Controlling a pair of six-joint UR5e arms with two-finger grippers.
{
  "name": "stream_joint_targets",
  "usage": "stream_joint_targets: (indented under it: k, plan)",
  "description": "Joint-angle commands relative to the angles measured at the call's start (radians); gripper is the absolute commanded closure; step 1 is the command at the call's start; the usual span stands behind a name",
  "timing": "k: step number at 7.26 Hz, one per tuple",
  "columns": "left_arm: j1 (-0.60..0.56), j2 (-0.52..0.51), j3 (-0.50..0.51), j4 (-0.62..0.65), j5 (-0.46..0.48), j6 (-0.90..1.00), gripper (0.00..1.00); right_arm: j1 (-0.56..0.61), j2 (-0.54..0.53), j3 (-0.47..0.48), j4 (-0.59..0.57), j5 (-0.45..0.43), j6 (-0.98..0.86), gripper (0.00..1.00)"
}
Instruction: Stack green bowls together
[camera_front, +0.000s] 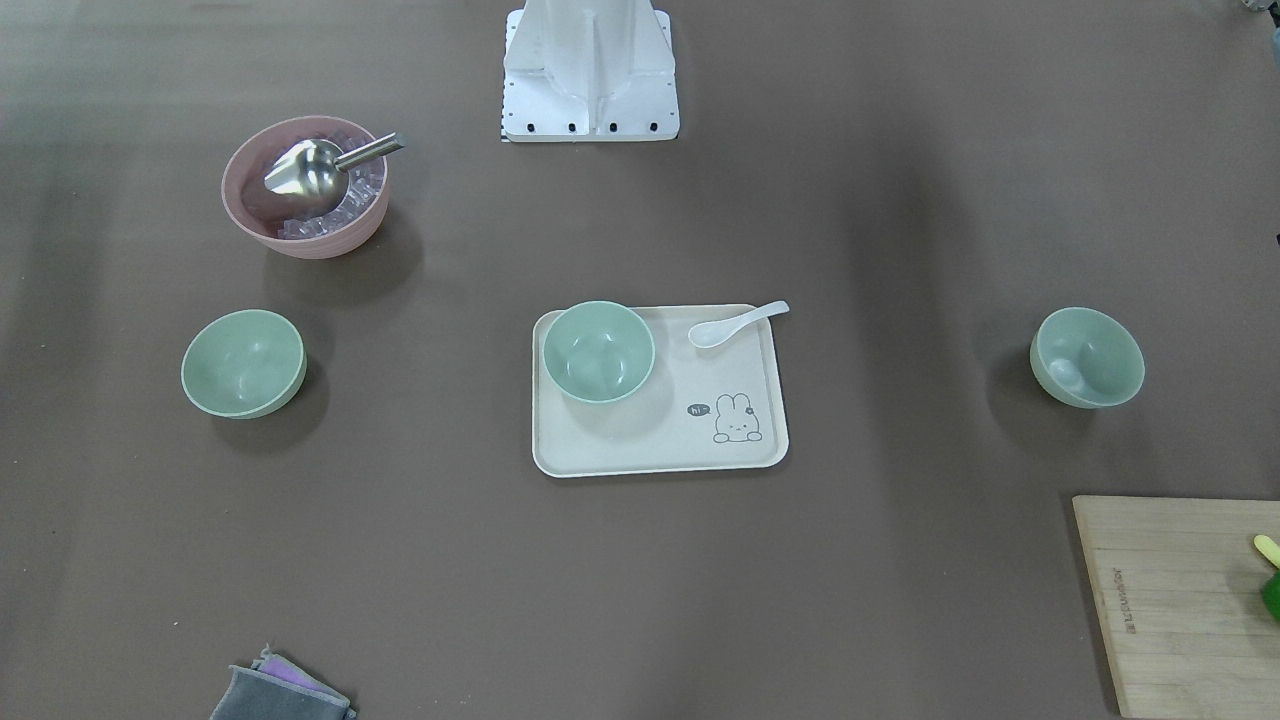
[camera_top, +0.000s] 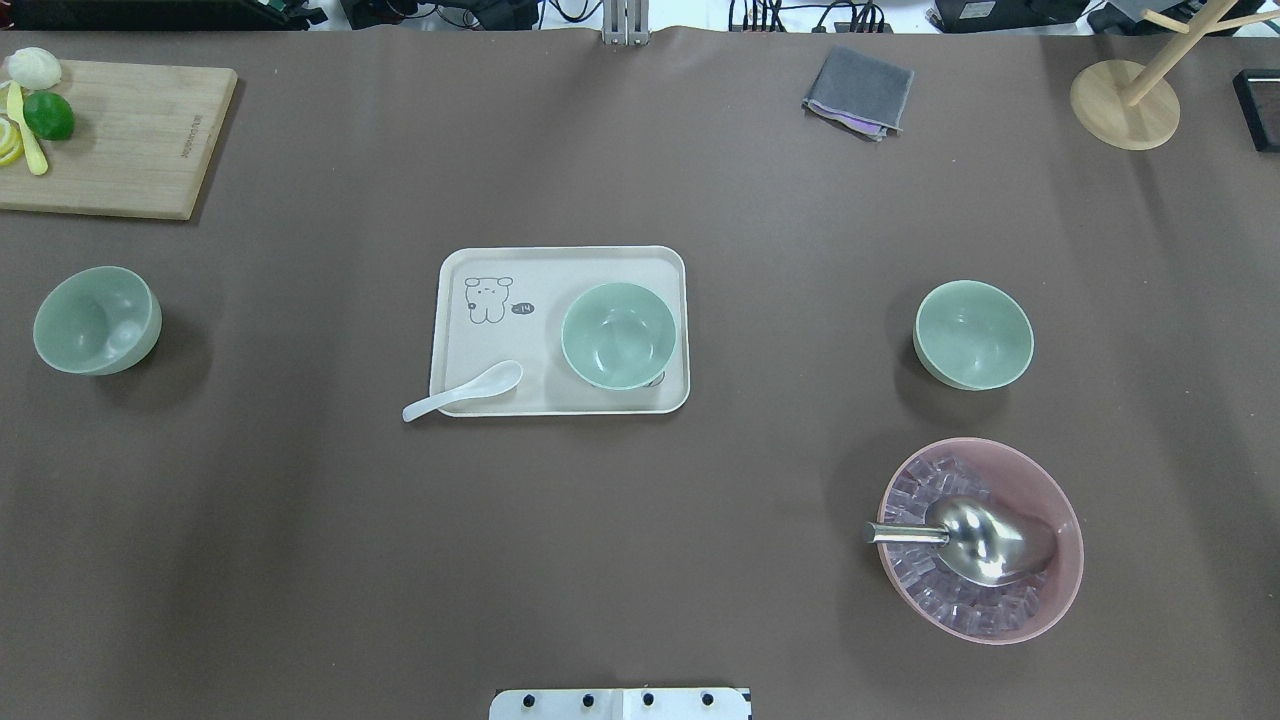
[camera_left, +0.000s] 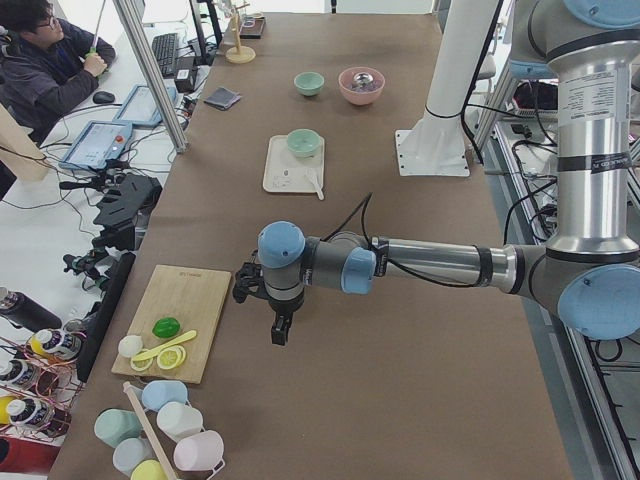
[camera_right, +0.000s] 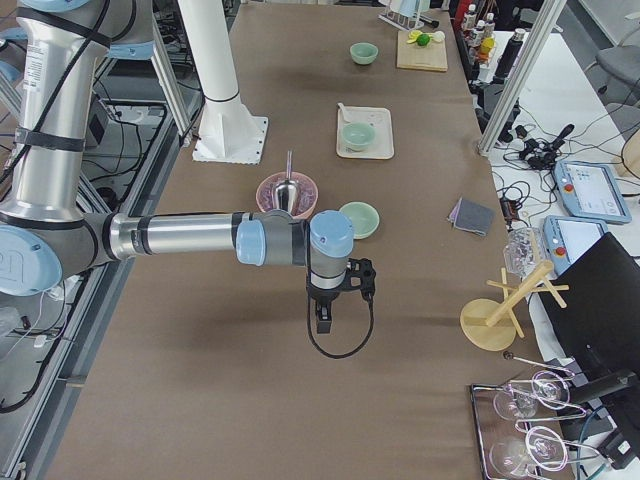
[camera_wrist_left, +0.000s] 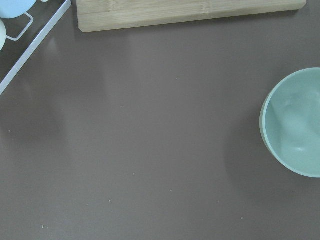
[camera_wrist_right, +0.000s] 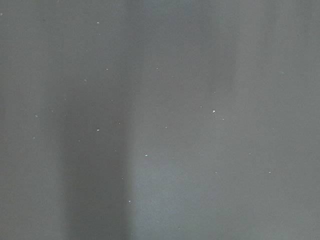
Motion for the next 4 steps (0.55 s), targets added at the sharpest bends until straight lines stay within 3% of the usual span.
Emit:
stream_joint_targets:
  k: [1,4]
  plan:
    - [0.002,-0.001,0.002,0.001,0.000,0.002,0.02,0.000,0.000,0.000,0.000,0.002,0.000,0.00]
    - [0.003,-0.004,0.000,-0.001,0.003,0.003,0.02,0.000,0.000,0.018,0.002,0.002,0.000,0.00]
